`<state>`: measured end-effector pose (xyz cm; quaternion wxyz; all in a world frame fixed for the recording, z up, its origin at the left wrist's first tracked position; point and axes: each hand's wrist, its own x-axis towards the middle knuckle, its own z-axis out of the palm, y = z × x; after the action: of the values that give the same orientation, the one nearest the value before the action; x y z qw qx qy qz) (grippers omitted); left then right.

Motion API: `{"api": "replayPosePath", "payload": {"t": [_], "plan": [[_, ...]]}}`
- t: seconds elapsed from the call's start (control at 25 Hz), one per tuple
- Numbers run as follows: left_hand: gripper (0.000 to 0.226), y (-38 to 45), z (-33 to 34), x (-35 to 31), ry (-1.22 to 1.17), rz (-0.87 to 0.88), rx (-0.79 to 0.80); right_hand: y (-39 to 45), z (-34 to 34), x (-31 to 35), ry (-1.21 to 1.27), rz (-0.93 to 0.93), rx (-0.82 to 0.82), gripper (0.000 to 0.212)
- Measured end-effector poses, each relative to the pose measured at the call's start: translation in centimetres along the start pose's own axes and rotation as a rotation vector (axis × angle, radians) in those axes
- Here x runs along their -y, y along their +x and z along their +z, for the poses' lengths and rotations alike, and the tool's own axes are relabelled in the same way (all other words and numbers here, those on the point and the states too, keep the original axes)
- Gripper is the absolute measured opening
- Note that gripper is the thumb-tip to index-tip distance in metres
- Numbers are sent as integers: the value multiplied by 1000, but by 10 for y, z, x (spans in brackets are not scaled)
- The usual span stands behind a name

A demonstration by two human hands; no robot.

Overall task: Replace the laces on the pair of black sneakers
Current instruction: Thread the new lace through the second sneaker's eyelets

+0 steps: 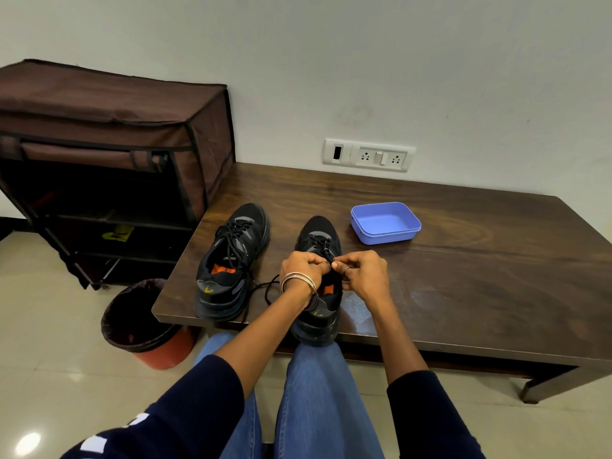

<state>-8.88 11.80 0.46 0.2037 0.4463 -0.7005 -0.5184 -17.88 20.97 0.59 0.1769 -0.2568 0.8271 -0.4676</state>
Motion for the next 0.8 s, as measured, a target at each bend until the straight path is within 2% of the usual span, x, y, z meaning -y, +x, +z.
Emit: {"api": "replayPosePath", "payload": {"t": [0.12, 0.32, 0.56, 0.8], "plan": [[6, -1, 1, 2, -40, 1, -1, 0, -1, 1, -13, 0, 7, 13], [9, 2, -2, 3, -75, -15, -4, -2, -1, 4, -206, -66, 40, 30], [9, 0, -1, 4, -58, 39, -28, -8, 2, 11, -269, -56, -77, 23], [7, -2, -1, 3, 4, 90, -57, -8, 6, 11, -260, -39, -117, 22]]}}
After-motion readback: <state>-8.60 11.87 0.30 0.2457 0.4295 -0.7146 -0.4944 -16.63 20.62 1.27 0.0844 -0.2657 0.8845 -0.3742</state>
